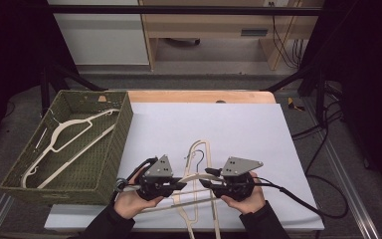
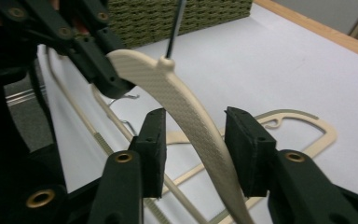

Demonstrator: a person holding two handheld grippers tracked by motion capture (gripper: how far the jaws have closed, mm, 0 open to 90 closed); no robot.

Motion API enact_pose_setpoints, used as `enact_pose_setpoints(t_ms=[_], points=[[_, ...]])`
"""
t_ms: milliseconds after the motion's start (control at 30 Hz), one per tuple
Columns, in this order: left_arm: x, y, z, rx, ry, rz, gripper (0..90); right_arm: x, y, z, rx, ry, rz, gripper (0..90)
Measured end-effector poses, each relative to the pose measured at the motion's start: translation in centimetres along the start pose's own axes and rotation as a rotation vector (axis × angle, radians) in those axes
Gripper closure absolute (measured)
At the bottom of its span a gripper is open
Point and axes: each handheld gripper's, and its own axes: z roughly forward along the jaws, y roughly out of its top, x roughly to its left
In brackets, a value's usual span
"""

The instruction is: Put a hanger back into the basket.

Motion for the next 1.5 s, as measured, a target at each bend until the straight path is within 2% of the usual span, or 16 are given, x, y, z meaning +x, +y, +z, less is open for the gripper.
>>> enact_pose_setpoints(t_ms=[100,133,200,333,533,700,767,933,1133,1267,1500], points=[[-0.5,0.1,0.0,-0.007,-0.01,-0.007,85.8,0.0,-0.1,0.1,-0.011,-0.029,-0.01,52.9],[-0.6,0.2,-0.1,0.001,0.002,0.0,86.1,0.0,-0.1,0.1,-0.013,-0.039,-0.013,51.4],[-0.7,0.2,-0.1,-0.009,0.012,-0.012,86.2,-0.1,-0.1,0.0,-0.019,-0.047,-0.004,47.2],[-0.2,-0.1,-0.5,-0.028,0.041,-0.044,86.2,-0.3,0.1,-0.7,-0.053,-0.093,0.007,33.9],[0.6,-0.4,-1.6,-0.053,0.09,-0.086,86.1,-2.0,-0.7,-2.6,-0.119,-0.128,0.105,22.9],[1.1,-0.6,-2.6,-0.075,0.131,-0.116,86.1,-3.2,-1.7,-3.8,-0.135,-0.156,0.153,16.8],[1.3,-0.6,-3.0,-0.09,0.135,-0.13,86.1,-3.7,-2.1,-4.2,-0.142,-0.174,0.168,14.1],[1.9,-0.4,-5.1,-0.137,0.174,-0.142,86.1,-4.7,-2.9,-5.4,-0.173,-0.227,0.203,9.5],[2.8,0.1,-8.3,-0.202,0.208,-0.156,86.1,-5.3,-3.3,-6.8,-0.218,-0.263,0.234,6.7],[3.3,0.7,-10.3,-0.215,0.238,-0.156,86.1,-5.6,-3.6,-7.2,-0.221,-0.278,0.25,5.9],[4.9,1.5,-13.8,-0.237,0.267,-0.141,86.1,-5.7,-3.6,-7.2,-0.21,-0.286,0.246,5.3]])
